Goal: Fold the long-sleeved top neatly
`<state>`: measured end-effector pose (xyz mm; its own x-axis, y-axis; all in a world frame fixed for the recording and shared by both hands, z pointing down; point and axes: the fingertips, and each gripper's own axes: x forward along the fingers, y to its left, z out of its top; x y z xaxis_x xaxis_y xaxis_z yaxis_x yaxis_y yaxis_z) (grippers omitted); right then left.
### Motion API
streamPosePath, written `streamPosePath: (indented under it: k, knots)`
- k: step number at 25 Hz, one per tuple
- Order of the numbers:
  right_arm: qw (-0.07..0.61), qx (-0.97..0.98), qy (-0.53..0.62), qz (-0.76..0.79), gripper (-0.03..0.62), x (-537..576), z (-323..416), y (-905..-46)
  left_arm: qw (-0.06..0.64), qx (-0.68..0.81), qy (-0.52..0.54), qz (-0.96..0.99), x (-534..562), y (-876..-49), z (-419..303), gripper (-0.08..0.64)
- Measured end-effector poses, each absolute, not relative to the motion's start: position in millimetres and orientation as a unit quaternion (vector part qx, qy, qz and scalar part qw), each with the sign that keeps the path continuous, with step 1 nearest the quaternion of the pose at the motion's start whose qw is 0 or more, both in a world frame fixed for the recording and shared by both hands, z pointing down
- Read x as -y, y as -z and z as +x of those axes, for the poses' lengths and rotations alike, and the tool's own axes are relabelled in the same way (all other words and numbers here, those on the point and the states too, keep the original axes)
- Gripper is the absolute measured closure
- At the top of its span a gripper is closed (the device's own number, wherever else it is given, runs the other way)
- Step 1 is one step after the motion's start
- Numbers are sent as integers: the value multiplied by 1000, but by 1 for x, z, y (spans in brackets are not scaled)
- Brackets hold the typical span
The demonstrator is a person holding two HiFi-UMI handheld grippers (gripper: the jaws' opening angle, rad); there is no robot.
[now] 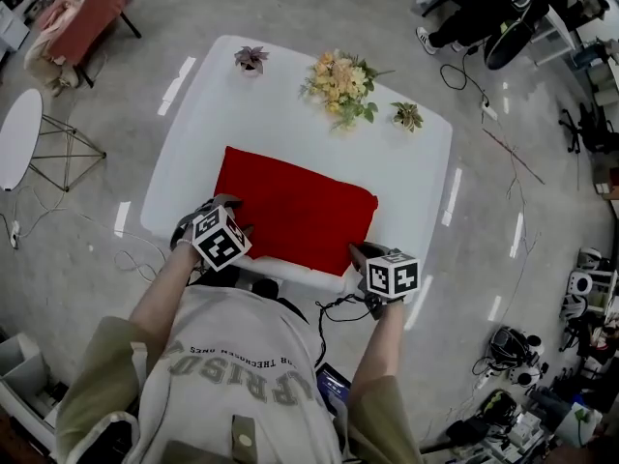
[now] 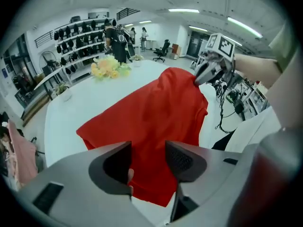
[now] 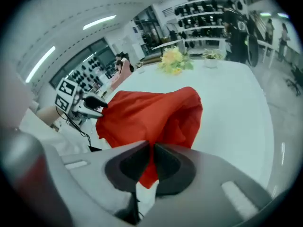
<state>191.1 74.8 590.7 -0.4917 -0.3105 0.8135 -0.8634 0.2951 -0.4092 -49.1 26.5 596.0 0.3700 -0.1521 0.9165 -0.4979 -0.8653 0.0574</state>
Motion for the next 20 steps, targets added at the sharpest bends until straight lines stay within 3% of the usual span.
streamPosePath:
  k: [3,6,7,10,11,15,16,17,20]
  knots:
    - [303,699,-502,410,568,-98,202,-585,177,182,-532,808,-30,-609,-52,337]
    - [375,668,-499,407,564,-110,210,-619,202,172,-527,808,-31,-618,-51,337]
    - [398,666,-482,408,538,-110,213,-624,200,168,-529,807,-32,-618,-51,336]
    - [417,698,-406,418,346,-96,216,-594,166,158,-533,814,-30,-600,-54,324]
    - [412,718,-371,421,318,-85,216,-577,153,154,-530,820,-28,-592,-52,322]
    - [411,783,-271,380,313,-25,192,-554,122,106,-537,828,-31,-592,-29,291]
    - [425,787,-274,354,219,-16,185,-567,114,94,-553,820,-33,-601,-29,274]
    - [447,782,-283,329,186,-11,181,-584,106,84,-572,809,-35,-611,-31,256]
    - [510,750,-311,282,183,-13,188,-630,115,80,-585,799,-37,-630,-42,236]
